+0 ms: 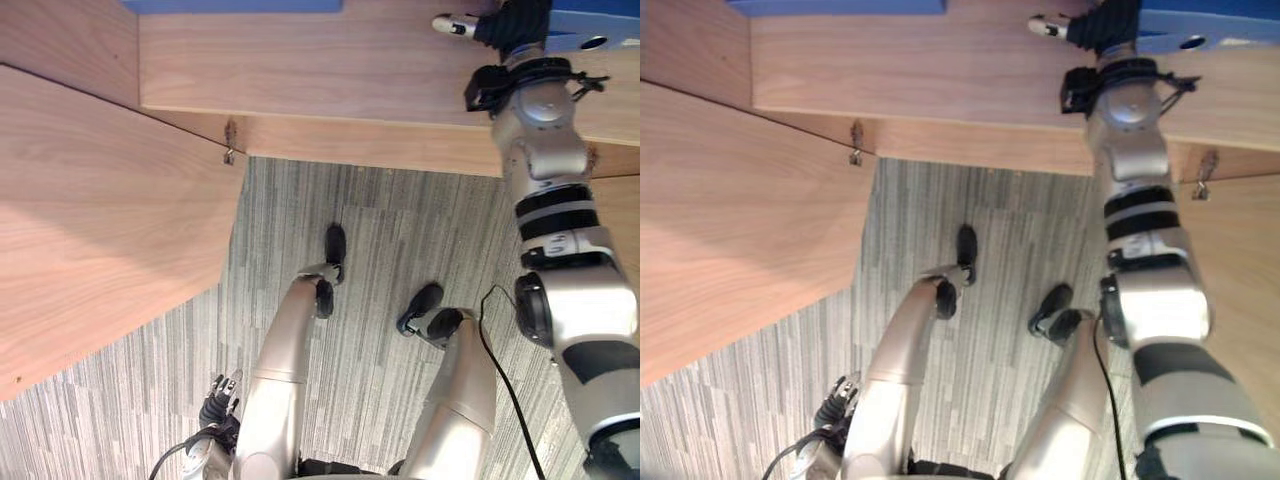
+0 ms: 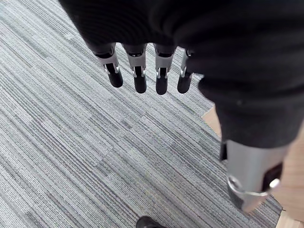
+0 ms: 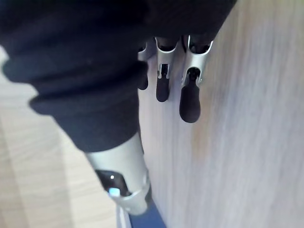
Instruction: Walk over to the cabinet, pick up the folder, carry it to the office cabinet, place the folder inside the office cabinet, then close the office cabinet door
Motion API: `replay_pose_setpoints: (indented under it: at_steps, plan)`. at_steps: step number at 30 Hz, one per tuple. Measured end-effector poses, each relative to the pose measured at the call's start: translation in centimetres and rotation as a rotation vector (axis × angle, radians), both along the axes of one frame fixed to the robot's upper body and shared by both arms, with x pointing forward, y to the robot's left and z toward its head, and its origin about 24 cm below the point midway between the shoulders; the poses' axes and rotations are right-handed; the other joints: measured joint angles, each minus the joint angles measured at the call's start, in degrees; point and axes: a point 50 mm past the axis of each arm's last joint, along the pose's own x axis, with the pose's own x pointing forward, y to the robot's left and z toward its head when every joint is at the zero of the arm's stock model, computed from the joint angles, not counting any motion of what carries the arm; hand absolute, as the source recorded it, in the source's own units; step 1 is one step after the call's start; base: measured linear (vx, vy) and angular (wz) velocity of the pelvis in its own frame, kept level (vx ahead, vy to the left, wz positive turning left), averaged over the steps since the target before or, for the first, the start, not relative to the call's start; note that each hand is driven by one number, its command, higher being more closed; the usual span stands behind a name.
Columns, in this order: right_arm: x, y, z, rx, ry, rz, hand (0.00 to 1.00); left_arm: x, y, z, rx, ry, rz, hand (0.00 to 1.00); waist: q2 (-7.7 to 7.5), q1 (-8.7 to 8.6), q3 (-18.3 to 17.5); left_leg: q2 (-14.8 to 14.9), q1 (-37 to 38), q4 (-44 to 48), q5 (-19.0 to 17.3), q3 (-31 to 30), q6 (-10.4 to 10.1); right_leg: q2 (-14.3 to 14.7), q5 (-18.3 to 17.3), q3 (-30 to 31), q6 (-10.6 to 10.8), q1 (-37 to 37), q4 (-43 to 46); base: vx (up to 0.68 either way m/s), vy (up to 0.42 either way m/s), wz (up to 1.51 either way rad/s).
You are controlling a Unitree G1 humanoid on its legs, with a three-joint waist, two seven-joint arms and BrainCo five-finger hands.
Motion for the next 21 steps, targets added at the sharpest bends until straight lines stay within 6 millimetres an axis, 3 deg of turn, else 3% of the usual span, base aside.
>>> replay_pose_setpoints:
  at_steps: [5,9,13,14,17,21]
  plan:
    - [-0.3,-0.9,0.7,-0.066,-0.008,-0.049,0.00,0.0,-0.4,0.0,-0.013,-0.003,0.000,0.00,0.00,0.16,-0.01,-0.21,-0.59,-0.20,0.24,0.14,0.31,-0.12,0.90,-0.03,0.29,-0.23,-0.78,0.05,-0.046,0.01]
    - [-0.8,-0.6,1.6,-0.230,-0.048,-0.139,0.00,0.2,-0.6,0.1,-0.027,-0.017,0.005,0.00,0.00,0.14,0.00,-0.11,-1.05,-1.30,0.64,0.94,0.74,-0.10,2.45,0.11,0.59,-0.87,-2.28,0.05,-0.040,-0.05]
    - [-1.6,1.2,1.1,-0.385,-0.089,-0.172,0.00,0.3,-0.5,0.1,-0.026,-0.019,0.005,0.00,0.00,-0.24,0.00,0.27,-1.05,-1.96,0.66,1.24,0.72,0.49,3.41,0.16,0.64,-0.83,-3.77,0.07,-0.055,-0.13]
    - [-2.4,3.1,-0.1,-0.505,-0.127,-0.147,0.00,0.3,-0.4,0.2,-0.022,-0.019,0.004,0.00,0.00,-0.63,0.00,0.78,-1.01,-2.30,0.67,1.51,0.70,1.12,4.03,0.22,0.64,-0.77,-4.85,0.06,-0.052,-0.19]
    - [-3.1,6.2,-2.7,-0.654,-0.144,-0.060,0.00,0.5,-0.1,0.4,-0.012,-0.030,0.002,0.00,-0.03,-1.40,0.01,1.26,-0.51,-2.99,1.09,1.83,0.23,1.75,4.64,0.20,0.27,-0.47,-6.02,0.09,-0.089,-0.16]
    - [-3.1,7.7,-4.3,-0.743,-0.108,0.014,0.00,0.9,0.5,0.9,0.010,-0.056,-0.004,0.00,-0.06,-1.52,0.03,1.96,0.75,-3.15,1.16,1.87,0.46,2.47,4.74,0.17,-0.04,0.68,-6.15,0.08,-0.117,-0.05]
